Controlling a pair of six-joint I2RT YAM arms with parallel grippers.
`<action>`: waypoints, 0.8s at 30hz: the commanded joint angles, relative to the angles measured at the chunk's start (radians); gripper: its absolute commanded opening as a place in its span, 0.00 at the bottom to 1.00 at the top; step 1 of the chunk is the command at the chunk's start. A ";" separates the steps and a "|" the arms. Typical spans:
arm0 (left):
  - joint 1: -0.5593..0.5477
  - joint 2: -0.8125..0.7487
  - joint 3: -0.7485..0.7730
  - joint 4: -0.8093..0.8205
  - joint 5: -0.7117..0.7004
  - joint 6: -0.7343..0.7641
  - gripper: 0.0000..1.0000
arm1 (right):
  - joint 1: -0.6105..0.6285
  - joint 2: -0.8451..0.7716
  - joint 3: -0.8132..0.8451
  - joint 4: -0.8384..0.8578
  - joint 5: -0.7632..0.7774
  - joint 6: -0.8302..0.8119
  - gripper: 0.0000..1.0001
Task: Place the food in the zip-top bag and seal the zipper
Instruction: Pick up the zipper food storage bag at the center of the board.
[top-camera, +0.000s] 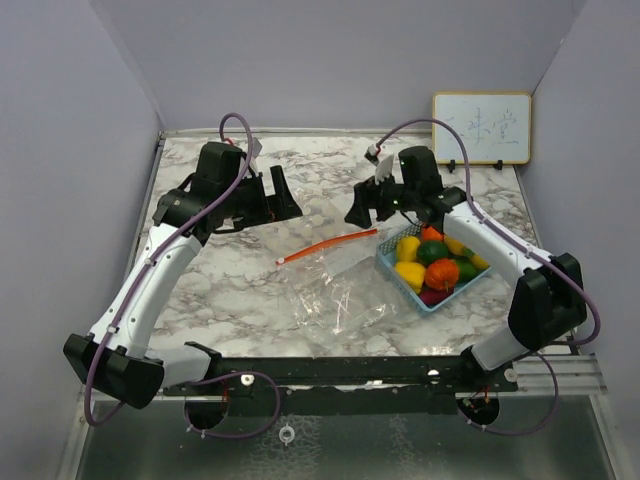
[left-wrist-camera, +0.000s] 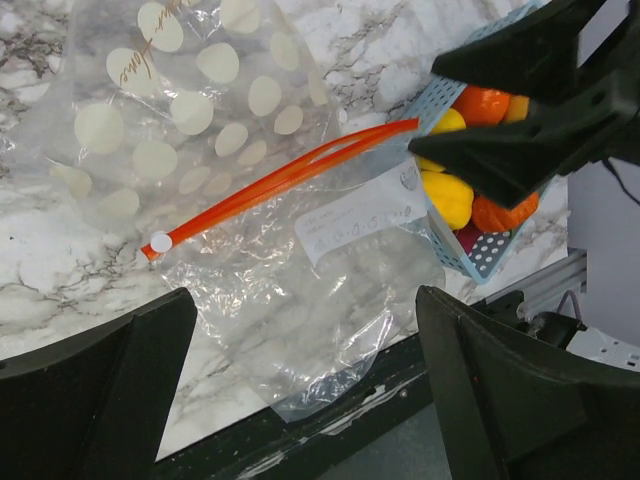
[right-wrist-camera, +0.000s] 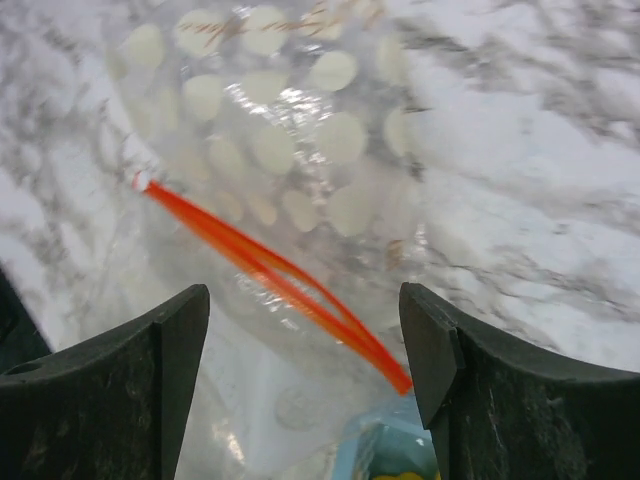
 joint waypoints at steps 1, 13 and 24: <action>0.009 -0.026 -0.018 -0.043 0.045 -0.031 0.94 | -0.001 0.023 0.102 -0.124 0.368 0.026 0.77; 0.010 0.006 -0.010 -0.041 0.073 -0.020 0.94 | -0.046 0.027 -0.058 -0.056 0.077 -0.012 0.81; 0.011 0.032 0.001 -0.028 0.093 -0.014 0.94 | -0.105 0.058 -0.191 0.106 -0.219 0.055 0.73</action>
